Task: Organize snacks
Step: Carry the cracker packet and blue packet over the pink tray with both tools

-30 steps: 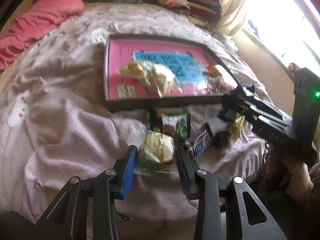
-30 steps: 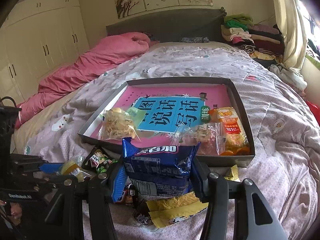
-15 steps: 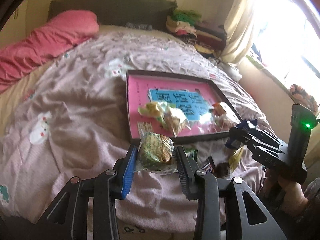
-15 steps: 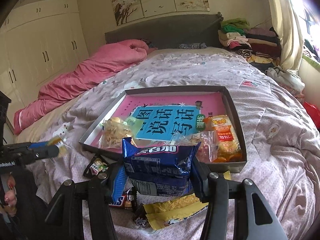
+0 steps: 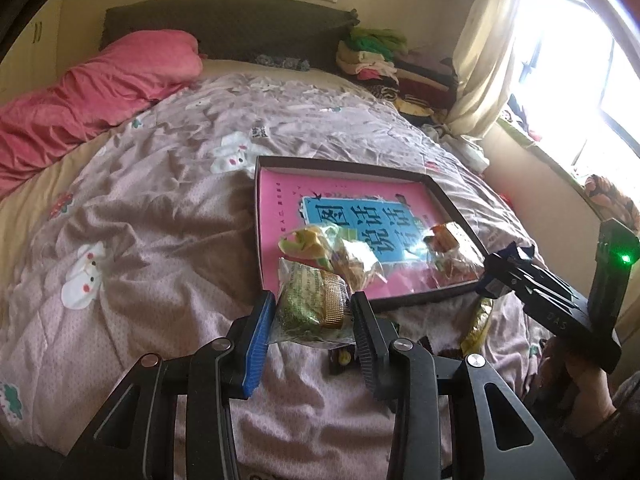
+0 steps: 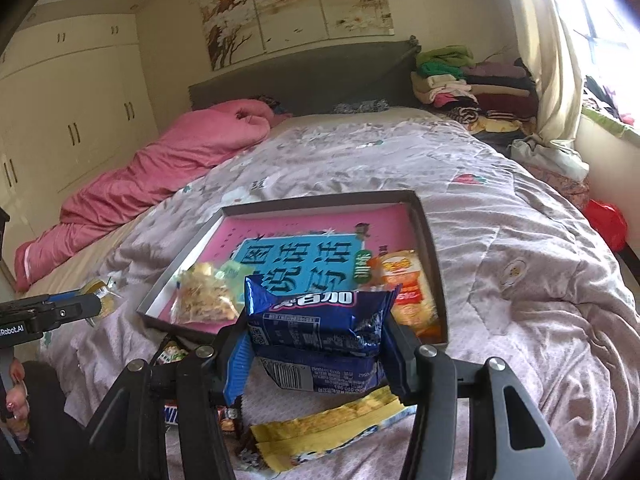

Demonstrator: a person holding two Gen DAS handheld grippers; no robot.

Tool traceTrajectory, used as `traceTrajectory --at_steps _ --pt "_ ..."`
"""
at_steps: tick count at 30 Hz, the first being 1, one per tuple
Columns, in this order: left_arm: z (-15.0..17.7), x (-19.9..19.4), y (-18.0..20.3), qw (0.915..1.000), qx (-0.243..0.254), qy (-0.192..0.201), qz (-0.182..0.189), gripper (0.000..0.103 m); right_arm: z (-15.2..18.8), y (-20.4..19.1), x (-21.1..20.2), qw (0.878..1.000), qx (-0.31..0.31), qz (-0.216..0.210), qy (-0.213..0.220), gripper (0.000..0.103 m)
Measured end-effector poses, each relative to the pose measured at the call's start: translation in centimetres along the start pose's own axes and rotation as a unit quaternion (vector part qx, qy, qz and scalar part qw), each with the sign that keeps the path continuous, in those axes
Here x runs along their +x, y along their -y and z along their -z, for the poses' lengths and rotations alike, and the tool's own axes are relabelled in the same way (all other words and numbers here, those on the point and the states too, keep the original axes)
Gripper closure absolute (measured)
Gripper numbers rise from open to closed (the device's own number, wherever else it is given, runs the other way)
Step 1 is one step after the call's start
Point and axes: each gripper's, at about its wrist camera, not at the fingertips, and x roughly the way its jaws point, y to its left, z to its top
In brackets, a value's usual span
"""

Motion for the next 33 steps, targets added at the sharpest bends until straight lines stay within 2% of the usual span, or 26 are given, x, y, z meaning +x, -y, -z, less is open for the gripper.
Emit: traceTrajectory --at_steps 18,24,33 --pt "-1.8 3.3 -0.1 0.9997 0.004 0.022 -0.006 0.063 -0.8 0.7 0.7 1.0 0.022 0.011 0.011 0.048" --pt "-1.7 5.5 -0.4 1.0 0.007 0.004 0.0 0.063 -1.2 0.0 1.5 1.0 0.019 0.018 0.008 0.048" --pt "-1.8 6.8 -0.9 0.9998 0.009 -0.01 0.014 0.063 -1.7 -1.8 3.1 1.0 0.005 0.021 -0.001 0.048"
